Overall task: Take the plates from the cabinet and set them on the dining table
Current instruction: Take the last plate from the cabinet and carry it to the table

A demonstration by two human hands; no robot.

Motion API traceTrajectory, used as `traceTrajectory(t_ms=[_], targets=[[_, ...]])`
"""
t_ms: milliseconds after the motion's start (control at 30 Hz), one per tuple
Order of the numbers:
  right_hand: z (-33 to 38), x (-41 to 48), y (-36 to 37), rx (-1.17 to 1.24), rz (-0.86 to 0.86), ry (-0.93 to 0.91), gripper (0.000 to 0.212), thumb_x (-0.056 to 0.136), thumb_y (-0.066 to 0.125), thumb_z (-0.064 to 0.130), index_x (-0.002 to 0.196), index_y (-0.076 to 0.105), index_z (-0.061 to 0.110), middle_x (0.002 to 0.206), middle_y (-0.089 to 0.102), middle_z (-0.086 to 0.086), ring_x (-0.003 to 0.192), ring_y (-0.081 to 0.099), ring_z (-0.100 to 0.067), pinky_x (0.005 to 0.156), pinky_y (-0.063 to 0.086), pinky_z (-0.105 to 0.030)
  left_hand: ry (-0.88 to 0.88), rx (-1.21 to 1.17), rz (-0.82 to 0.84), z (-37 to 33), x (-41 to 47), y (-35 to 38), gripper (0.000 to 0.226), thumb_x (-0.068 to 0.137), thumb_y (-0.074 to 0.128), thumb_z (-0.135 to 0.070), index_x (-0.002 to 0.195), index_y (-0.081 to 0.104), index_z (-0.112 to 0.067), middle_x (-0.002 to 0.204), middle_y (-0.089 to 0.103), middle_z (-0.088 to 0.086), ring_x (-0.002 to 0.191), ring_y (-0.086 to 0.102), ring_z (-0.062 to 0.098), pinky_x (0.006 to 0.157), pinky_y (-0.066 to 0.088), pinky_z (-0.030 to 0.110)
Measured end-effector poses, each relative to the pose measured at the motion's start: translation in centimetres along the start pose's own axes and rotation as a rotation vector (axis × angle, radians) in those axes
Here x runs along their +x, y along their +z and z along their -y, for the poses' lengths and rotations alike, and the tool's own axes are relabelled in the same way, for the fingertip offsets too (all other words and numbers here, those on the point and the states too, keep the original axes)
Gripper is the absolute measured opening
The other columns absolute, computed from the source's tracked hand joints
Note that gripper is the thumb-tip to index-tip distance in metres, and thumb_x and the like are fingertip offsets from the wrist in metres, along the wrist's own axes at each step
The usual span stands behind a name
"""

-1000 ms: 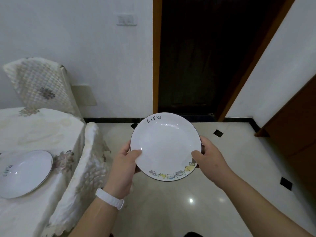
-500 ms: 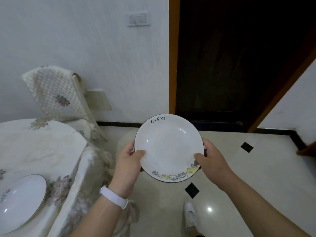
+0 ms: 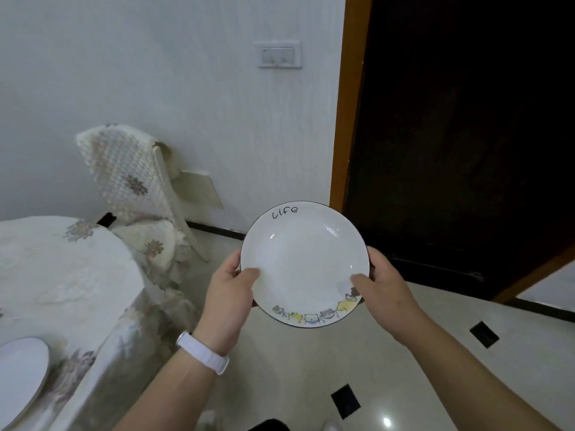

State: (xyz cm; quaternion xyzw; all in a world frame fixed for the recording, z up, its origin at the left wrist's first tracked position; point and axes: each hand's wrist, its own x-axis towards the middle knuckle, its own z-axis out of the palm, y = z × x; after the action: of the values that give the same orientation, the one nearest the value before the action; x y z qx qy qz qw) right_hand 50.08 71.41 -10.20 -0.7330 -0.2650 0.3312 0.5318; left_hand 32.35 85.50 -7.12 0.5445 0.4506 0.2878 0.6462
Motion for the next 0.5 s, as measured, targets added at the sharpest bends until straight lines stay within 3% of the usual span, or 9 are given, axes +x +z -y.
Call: traceTrajectory(t_ms=[100,267,400,500], targets=[[0.6,3.0,0.9,0.009,0.057,-0.024,0.048,0.089,0.047,-0.002,0.114,0.059,0.038,0.101,0.070,0.013,0.086,0.067,-0.005,0.058,0.051,-0.016,-0.002,-0.010,-0.057,-0.5,2.0,-0.3,0.041,0.090,0.046,0.003,0.100,0.070,-0.028,0.087,0.075,0.001,0.073,0.066,0.022,0.064,0.056,0.038],[1.4,8.4,3.7,0.008,0.146,-0.034,0.046,0.088,0.047,-0.003,0.114,0.060,0.033,0.103,0.071,0.011,0.090,0.067,-0.007,0.061,0.053,-0.017,-0.023,-0.045,-0.153,-0.7,5.7,-2.1,0.038,0.091,0.047,0.003,0.104,0.069,-0.025,0.093,0.074,0.004,0.077,0.067,0.023,0.059,0.056,0.034],[2.3,13.5,6.9,-0.029,0.188,-0.037,0.044,0.087,0.047,0.000,0.111,0.060,0.034,0.100,0.072,0.008,0.091,0.068,-0.016,0.073,0.061,-0.037,-0.037,-0.078,-0.213,-1.0,10.0,-4.2,0.036,0.091,0.048,0.001,0.108,0.068,-0.024,0.099,0.074,0.007,0.081,0.068,0.026,0.058,0.056,0.031],[3.8,17.4,9.2,-0.058,0.227,-0.033,0.043,0.089,0.048,0.002,0.108,0.058,0.039,0.101,0.072,0.007,0.091,0.069,-0.019,0.075,0.061,-0.042,-0.036,-0.141,-0.232,-1.3,13.9,-5.7,0.036,0.091,0.048,0.000,0.107,0.069,-0.024,0.098,0.075,0.007,0.081,0.069,0.025,0.062,0.056,0.035]])
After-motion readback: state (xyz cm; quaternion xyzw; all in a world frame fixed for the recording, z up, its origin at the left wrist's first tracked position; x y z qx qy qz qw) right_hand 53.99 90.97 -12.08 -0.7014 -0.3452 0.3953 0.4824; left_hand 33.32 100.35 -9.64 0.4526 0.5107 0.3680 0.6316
